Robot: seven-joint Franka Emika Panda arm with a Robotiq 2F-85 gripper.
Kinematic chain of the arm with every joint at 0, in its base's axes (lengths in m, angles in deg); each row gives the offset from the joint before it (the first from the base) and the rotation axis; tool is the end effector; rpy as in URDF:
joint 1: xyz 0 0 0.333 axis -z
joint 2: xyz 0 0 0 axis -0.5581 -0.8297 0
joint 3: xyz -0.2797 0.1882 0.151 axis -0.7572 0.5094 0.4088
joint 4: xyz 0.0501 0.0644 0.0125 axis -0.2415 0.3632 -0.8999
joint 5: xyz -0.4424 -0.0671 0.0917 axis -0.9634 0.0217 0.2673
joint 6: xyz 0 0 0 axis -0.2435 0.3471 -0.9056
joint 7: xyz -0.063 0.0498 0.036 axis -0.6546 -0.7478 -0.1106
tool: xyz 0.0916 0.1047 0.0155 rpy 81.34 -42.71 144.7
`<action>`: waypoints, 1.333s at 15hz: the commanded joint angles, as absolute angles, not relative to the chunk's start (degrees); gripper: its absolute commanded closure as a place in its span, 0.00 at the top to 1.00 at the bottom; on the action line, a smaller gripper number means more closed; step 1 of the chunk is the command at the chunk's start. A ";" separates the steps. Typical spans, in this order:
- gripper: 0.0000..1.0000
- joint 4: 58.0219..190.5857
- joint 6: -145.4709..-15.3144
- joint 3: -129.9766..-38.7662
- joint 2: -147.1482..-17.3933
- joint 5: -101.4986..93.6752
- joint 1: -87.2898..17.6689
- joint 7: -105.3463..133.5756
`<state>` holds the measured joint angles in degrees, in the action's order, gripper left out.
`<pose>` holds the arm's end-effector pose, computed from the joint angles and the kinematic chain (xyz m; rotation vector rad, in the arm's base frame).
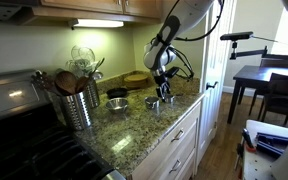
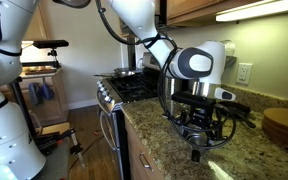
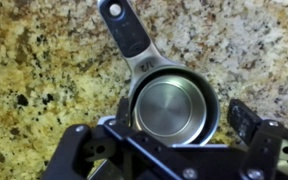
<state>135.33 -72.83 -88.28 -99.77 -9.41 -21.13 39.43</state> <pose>0.6552 -0.2523 0.1697 3.0037 0.1751 -0.3523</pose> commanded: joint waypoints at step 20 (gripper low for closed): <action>0.54 137.67 -72.33 -88.18 -92.53 -10.20 -21.28 37.40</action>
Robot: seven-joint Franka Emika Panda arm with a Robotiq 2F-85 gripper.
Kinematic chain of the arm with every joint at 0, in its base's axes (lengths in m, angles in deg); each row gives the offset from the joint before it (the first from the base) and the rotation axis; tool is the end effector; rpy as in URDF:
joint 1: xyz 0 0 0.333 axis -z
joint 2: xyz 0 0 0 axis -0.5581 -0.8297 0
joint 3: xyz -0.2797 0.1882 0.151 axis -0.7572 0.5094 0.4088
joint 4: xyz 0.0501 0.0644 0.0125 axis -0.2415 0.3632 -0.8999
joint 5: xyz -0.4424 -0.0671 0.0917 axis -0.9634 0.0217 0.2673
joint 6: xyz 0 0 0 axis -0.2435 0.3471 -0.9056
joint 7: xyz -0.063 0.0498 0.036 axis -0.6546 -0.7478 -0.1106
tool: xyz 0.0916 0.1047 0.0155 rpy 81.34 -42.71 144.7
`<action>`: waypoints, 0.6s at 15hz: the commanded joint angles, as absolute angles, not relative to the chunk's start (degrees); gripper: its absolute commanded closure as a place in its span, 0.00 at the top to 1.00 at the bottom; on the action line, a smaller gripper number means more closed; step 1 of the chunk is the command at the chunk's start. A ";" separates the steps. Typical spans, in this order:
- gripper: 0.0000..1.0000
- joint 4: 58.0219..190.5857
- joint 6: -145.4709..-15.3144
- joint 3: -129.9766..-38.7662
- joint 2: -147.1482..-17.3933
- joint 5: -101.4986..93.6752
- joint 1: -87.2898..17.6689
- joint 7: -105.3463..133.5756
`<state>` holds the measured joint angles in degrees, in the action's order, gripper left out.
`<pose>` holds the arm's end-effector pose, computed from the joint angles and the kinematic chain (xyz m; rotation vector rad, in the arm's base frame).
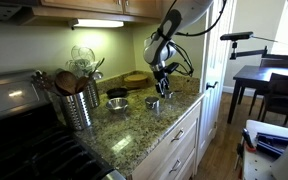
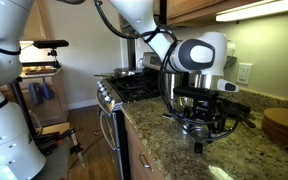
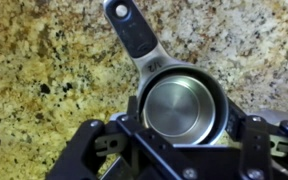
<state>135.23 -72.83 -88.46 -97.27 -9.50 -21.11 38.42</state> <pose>0.6614 -0.2562 0.2011 2.9958 0.1393 -0.2852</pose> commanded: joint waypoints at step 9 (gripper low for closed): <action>0.54 136.79 -71.31 -84.55 -89.73 -8.33 -22.12 39.86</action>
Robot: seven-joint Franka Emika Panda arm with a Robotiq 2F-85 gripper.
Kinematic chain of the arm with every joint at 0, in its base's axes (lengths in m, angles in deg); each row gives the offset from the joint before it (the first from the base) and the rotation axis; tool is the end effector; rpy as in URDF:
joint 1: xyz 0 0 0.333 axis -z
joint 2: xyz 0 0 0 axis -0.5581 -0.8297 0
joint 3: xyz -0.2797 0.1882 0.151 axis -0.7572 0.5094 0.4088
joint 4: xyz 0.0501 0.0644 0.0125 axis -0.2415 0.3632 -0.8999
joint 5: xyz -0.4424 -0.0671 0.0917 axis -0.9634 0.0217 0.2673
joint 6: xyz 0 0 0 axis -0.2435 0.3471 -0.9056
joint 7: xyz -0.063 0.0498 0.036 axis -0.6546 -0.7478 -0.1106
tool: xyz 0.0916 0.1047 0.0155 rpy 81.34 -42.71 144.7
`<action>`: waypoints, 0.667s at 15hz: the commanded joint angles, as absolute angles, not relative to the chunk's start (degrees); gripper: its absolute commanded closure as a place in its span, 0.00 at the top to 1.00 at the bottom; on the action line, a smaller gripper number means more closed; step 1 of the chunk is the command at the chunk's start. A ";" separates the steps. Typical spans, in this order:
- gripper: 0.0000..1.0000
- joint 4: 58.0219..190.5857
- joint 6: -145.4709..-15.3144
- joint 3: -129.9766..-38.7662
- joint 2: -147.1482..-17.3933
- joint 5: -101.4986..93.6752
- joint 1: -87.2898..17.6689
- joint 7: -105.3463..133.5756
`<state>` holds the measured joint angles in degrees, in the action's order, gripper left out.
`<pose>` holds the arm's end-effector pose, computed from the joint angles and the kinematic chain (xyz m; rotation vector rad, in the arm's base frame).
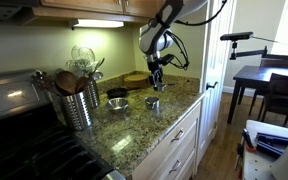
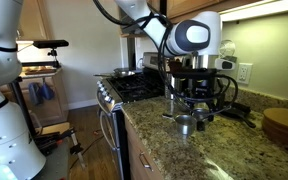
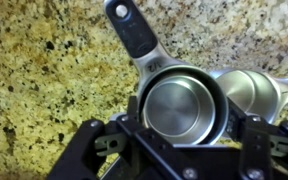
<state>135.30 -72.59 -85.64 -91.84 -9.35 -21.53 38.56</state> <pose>0.6822 -0.2216 0.2653 2.9992 0.2062 -0.1404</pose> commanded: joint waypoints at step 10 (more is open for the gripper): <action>0.54 137.11 -70.84 -80.93 -91.69 -7.76 -23.85 42.13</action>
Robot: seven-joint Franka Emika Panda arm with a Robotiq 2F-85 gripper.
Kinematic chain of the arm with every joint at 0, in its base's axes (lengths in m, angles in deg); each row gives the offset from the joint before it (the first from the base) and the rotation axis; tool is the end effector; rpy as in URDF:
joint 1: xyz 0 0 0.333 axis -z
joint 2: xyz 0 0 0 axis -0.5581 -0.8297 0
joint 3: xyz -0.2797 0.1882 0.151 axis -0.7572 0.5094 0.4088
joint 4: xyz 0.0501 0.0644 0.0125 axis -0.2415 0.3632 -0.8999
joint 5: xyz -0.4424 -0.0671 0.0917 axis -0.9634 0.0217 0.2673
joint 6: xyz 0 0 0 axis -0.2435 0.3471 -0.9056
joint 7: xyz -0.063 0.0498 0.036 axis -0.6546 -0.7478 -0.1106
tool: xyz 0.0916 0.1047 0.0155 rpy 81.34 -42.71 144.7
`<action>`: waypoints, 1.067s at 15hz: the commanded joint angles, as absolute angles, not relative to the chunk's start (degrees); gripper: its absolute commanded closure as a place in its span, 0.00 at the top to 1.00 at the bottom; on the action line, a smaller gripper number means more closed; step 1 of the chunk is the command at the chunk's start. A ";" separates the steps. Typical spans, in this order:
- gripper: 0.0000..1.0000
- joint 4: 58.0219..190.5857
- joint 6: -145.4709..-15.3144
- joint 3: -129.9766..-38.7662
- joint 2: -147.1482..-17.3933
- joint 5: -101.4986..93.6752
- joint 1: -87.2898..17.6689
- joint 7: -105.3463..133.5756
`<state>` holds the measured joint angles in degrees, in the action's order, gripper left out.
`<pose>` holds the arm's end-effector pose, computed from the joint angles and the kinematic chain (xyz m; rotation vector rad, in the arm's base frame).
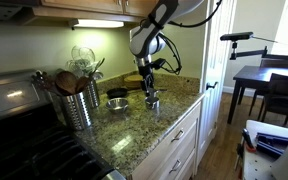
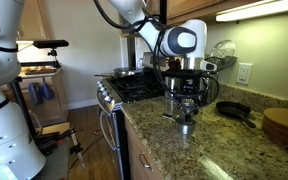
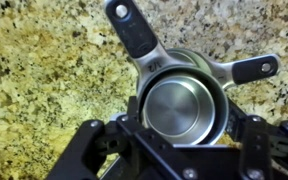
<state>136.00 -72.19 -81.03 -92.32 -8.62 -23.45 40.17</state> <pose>0.6961 -0.1442 0.2513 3.0269 0.4032 -0.1554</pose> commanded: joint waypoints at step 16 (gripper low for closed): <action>1.00 138.03 -71.52 -81.33 -93.60 -8.66 -24.03 41.34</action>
<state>136.82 -72.09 -80.71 -95.06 -8.63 -23.62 40.78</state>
